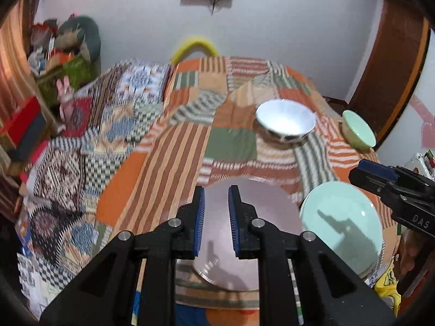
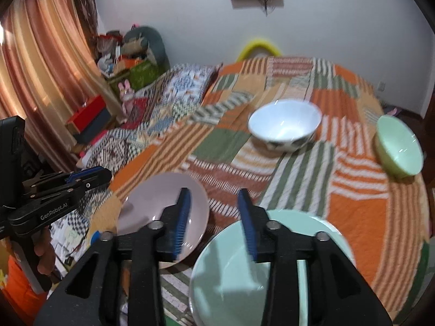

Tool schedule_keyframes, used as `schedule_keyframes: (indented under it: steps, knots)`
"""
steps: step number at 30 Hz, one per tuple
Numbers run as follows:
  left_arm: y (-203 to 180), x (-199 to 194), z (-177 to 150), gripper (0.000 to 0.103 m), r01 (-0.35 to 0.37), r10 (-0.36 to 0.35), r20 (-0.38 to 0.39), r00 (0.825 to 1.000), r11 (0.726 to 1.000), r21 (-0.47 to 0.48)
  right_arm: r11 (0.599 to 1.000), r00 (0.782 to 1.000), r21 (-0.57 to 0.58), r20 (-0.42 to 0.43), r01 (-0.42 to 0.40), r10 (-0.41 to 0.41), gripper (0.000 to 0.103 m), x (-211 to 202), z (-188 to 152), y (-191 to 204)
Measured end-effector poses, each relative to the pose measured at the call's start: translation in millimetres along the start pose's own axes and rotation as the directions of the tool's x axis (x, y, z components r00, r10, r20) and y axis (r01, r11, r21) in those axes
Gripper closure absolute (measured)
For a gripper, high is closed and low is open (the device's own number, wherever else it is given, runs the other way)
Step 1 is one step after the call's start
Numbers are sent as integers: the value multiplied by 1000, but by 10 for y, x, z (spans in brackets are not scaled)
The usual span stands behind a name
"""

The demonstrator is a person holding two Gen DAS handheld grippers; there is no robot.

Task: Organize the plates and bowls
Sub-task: 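Lower the pink bowl onto the mint green plate and open both grippers, then move both grippers to the spotted white bowl and close them on its rim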

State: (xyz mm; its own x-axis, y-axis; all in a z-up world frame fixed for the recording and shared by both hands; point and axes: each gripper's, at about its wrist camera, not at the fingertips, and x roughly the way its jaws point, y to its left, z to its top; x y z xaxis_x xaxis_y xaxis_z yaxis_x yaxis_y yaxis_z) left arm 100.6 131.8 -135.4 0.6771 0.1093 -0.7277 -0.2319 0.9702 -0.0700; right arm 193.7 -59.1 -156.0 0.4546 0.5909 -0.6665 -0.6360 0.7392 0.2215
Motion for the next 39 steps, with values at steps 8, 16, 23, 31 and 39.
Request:
schedule_keyframes:
  steps: [8,16,23,31,39]
  knots:
    - [-317,-196,404,48,15,-22,120,993,998,60,997,992,24,99,76,-78,49,-296,179,-260]
    - [-534,15,829,37,43,-53,130,990,996,80,991,981,80,156,105,-116,43,-418,402,-569]
    - [-689,483,1094,36,47,-57,74,996,990,131,984,967,93,191,154,-169,32,-380,586,-757]
    - [-777,1140,1253,36,67,-66,-12,998,987,145,978,971,133,154,164,-183,32,-66,708,-1038]
    - [-795,1709,1353,38,105,-96,-77,992,987,125,973,976,141,93,181,-195,32,329,794,-1263]
